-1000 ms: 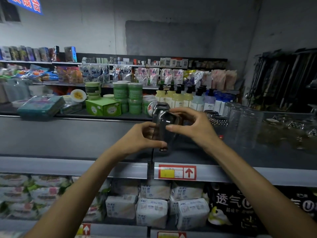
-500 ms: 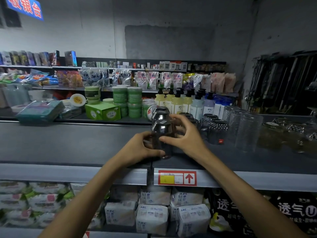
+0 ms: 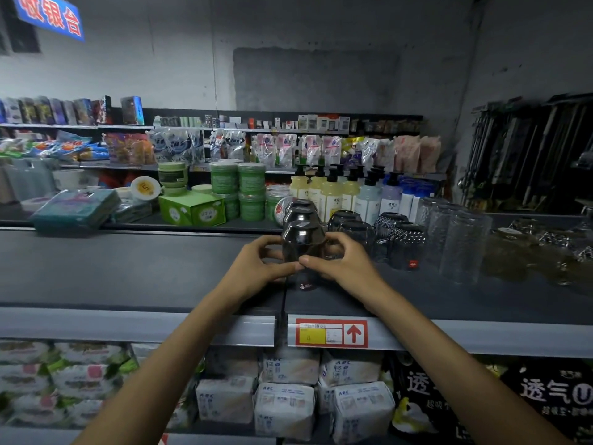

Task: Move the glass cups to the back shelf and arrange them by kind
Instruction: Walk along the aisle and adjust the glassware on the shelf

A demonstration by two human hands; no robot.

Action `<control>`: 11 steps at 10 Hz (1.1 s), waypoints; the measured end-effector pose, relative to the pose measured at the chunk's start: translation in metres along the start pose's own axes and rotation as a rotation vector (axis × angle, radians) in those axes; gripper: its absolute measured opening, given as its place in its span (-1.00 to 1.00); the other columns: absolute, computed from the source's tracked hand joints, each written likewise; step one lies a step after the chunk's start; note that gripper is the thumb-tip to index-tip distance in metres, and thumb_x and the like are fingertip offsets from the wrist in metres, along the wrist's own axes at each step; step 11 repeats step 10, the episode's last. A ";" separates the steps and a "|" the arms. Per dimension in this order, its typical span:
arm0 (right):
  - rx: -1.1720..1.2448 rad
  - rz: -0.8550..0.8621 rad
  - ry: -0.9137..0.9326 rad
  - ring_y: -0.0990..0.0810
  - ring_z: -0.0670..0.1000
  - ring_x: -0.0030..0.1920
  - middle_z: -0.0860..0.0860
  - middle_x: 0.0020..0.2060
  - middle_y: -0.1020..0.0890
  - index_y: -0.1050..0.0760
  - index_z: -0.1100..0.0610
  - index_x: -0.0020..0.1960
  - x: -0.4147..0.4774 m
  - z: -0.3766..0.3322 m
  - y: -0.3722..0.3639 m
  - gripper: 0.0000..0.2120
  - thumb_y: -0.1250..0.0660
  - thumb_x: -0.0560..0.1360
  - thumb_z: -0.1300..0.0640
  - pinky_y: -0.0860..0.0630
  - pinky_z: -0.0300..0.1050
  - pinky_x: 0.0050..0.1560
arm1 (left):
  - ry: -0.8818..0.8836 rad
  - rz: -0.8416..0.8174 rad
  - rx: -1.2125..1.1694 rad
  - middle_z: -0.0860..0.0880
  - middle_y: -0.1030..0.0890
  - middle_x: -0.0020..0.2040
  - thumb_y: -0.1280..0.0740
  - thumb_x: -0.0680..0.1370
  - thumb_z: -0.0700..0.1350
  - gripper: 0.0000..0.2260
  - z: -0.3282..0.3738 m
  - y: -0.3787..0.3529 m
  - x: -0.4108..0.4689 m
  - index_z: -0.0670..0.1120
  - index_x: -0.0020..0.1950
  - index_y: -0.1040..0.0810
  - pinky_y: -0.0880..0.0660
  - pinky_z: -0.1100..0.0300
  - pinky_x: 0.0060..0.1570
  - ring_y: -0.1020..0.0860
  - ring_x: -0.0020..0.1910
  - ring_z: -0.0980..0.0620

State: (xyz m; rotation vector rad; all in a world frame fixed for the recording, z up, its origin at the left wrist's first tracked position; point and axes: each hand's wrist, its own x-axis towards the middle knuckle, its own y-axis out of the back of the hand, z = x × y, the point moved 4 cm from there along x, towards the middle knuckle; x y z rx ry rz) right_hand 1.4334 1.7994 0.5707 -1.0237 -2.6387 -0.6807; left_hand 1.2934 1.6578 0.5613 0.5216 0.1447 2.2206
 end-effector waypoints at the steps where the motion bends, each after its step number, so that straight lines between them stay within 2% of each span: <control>1: 0.014 0.001 -0.007 -0.67 -0.08 0.10 -0.06 0.07 -0.70 -0.54 0.05 0.29 -0.001 0.001 -0.001 -0.46 -0.64 0.37 0.02 -0.62 -0.05 0.19 | -0.002 0.018 -0.038 0.05 -0.76 -0.02 -0.62 0.42 -0.18 -0.57 -0.004 -0.001 0.000 -0.03 0.24 -0.59 -0.69 0.11 -0.04 -0.72 0.04 0.07; 2: 0.037 -0.014 -0.021 -0.69 -0.12 0.07 -0.06 0.05 -0.73 -0.57 0.08 0.26 -0.002 0.004 -0.001 -0.52 -0.62 0.40 0.08 -0.61 -0.20 0.11 | -0.015 0.032 -0.056 0.06 -0.77 -0.02 -0.60 0.44 -0.19 -0.58 -0.005 -0.003 0.000 -0.06 0.25 -0.59 -0.68 0.14 -0.06 -0.73 0.04 0.07; 3: 0.037 -0.024 -0.023 -0.71 -0.14 0.01 -0.05 0.02 -0.74 -0.58 0.08 0.26 -0.003 0.006 -0.002 -0.57 -0.60 0.43 0.11 -0.58 -0.29 -0.01 | -0.030 0.053 -0.012 0.00 -0.77 -0.04 -0.61 0.43 -0.11 -0.56 -0.007 -0.003 0.001 -0.02 0.28 -0.60 -0.70 0.05 0.00 -0.73 -0.01 0.03; 5: 0.078 -0.030 -0.035 -0.73 -0.18 -0.15 -0.04 -0.01 -0.72 -0.52 0.09 0.27 -0.006 0.007 -0.003 -0.57 -0.55 0.46 0.28 -0.58 -0.36 -0.13 | -0.053 0.066 0.063 -0.02 -0.73 -0.02 -0.61 0.43 0.01 -0.57 -0.010 -0.003 0.000 0.14 0.24 -0.58 -0.69 -0.09 0.04 -0.73 -0.07 -0.02; 7: 0.094 -0.035 -0.017 -0.76 -0.05 -0.05 -0.07 -0.01 -0.72 -0.49 -0.04 0.19 -0.004 0.011 -0.004 -0.59 -0.53 0.48 0.29 -0.64 -0.25 -0.02 | -0.064 0.082 0.130 0.02 -0.72 -0.04 -0.59 0.44 0.06 -0.59 -0.015 0.000 0.001 0.16 0.23 -0.56 -0.68 -0.13 0.05 -0.73 -0.13 0.00; 9: 0.091 -0.049 -0.056 -0.74 -0.17 -0.10 -0.09 0.00 -0.70 -0.47 0.09 0.33 -0.003 0.013 -0.004 -0.52 -0.54 0.48 0.26 -0.63 -0.31 -0.03 | -0.066 0.103 0.233 0.08 -0.68 0.04 -0.55 0.47 0.12 -0.55 -0.012 0.000 -0.003 0.13 0.32 -0.55 -0.68 -0.03 0.05 -0.70 -0.09 0.13; 10: 0.093 -0.018 -0.069 -0.72 -0.15 -0.04 -0.03 0.08 -0.69 -0.44 0.14 0.40 -0.008 0.005 0.001 -0.45 -0.55 0.48 0.22 -0.62 -0.31 0.01 | -0.091 0.230 0.322 0.12 -0.65 0.04 -0.52 0.49 0.14 -0.54 0.003 0.007 -0.015 0.09 0.34 -0.54 -0.64 0.11 0.00 -0.64 -0.06 0.19; 11: 0.093 -0.018 -0.069 -0.72 -0.15 -0.04 -0.03 0.08 -0.69 -0.44 0.14 0.40 -0.008 0.005 0.001 -0.45 -0.55 0.48 0.22 -0.62 -0.31 0.01 | -0.091 0.230 0.322 0.12 -0.65 0.04 -0.52 0.49 0.14 -0.54 0.003 0.007 -0.015 0.09 0.34 -0.54 -0.64 0.11 0.00 -0.64 -0.06 0.19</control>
